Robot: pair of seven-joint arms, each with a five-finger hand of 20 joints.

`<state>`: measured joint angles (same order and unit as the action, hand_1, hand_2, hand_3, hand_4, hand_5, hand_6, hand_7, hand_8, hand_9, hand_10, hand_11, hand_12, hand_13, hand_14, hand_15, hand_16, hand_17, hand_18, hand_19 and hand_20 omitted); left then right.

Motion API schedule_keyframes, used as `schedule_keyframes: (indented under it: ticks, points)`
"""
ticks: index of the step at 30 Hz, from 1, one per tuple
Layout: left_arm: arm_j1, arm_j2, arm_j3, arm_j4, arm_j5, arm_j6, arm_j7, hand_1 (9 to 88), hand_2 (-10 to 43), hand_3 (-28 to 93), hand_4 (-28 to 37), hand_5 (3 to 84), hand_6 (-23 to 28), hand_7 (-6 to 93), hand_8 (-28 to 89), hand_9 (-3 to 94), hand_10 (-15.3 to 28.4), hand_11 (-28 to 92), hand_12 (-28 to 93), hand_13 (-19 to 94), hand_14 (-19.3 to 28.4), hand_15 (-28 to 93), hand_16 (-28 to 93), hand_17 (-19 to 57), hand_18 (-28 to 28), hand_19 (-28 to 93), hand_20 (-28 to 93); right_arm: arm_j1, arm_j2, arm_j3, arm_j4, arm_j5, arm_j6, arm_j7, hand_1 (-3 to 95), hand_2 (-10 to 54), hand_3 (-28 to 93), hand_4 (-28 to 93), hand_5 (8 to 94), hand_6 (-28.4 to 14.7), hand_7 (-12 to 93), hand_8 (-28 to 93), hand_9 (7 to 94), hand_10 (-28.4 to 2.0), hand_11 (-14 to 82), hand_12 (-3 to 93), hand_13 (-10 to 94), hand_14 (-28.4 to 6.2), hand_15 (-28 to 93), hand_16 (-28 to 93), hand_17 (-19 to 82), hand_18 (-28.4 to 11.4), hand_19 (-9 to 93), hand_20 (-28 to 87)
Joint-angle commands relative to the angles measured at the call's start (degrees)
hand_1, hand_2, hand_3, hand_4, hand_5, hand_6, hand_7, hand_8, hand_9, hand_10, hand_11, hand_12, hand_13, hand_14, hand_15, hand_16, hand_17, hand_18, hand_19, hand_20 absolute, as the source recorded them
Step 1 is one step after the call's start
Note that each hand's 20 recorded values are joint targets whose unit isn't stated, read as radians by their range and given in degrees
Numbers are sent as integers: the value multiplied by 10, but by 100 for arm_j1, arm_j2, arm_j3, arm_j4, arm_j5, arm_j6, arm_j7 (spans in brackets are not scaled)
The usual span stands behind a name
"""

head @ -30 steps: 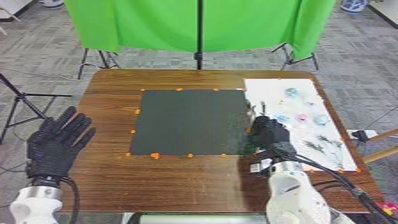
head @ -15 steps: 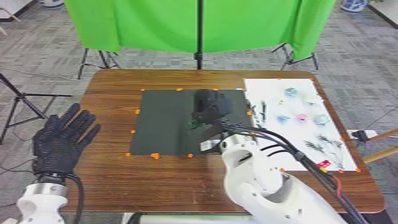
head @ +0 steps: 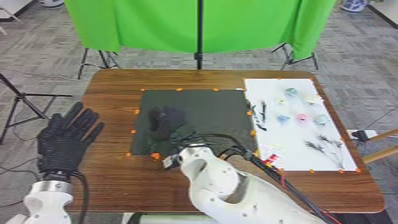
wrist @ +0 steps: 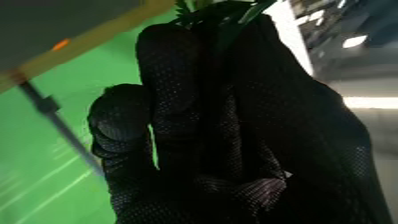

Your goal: Arrange flowers

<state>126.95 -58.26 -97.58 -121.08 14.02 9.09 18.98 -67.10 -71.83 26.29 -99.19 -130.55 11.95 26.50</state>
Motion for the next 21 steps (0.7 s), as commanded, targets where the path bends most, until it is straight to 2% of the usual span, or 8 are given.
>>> schedule_keyframes:
  ticks: [1, 4, 7, 14, 21]
  points:
    - [-182, 156, 275, 8, -337, 295, 7, 274, 118, 743, -269, 444, 72, 149, -86, 393, 154, 214, 141, 254, 133, 323, -29, -45, 143, 338, 173, 407, -473, -409, 806, -419, 132, 465, 653, -95, 669, -239, 646, 7, 632, 174, 841, -95, 218, 556, 781, -48, 437, 479, 454, -231, 898, 365]
    - [-315, 198, 382, 65, -370, 288, -126, 274, 119, 744, -270, 445, 72, 151, -86, 394, 154, 217, 140, 255, 134, 328, -32, -46, 143, 342, 173, 256, -694, -209, 971, -549, 77, 623, 653, -95, 669, -239, 645, 5, 634, 175, 840, -95, 220, 555, 781, -49, 440, 477, 455, -231, 899, 362]
    - [-409, 196, 483, 109, -421, 248, -178, 273, 120, 745, -271, 445, 73, 152, -87, 395, 155, 220, 140, 257, 136, 336, -34, -46, 143, 345, 174, 256, -756, -233, 1001, -627, 147, 823, 655, -95, 667, -242, 645, 5, 635, 174, 838, -95, 222, 556, 779, -49, 442, 477, 455, -232, 900, 360]
    - [-381, 222, 457, 103, -548, 258, -92, 272, 121, 747, -273, 445, 73, 154, -88, 395, 154, 224, 140, 259, 137, 348, -36, -47, 144, 349, 174, 128, -824, -219, 833, -559, -312, 1102, 645, -95, 681, -229, 641, 4, 639, 181, 836, -100, 229, 551, 777, -52, 450, 473, 455, -235, 906, 352]
    - [-521, 241, 552, 171, -594, 212, -171, 271, 122, 749, -274, 445, 72, 158, -87, 397, 154, 229, 141, 261, 139, 359, -38, -47, 144, 352, 175, 140, -832, -320, 891, -596, -145, 1229, 627, -95, 670, -227, 631, -9, 632, 194, 820, -114, 242, 547, 759, -64, 476, 451, 450, -242, 913, 338]
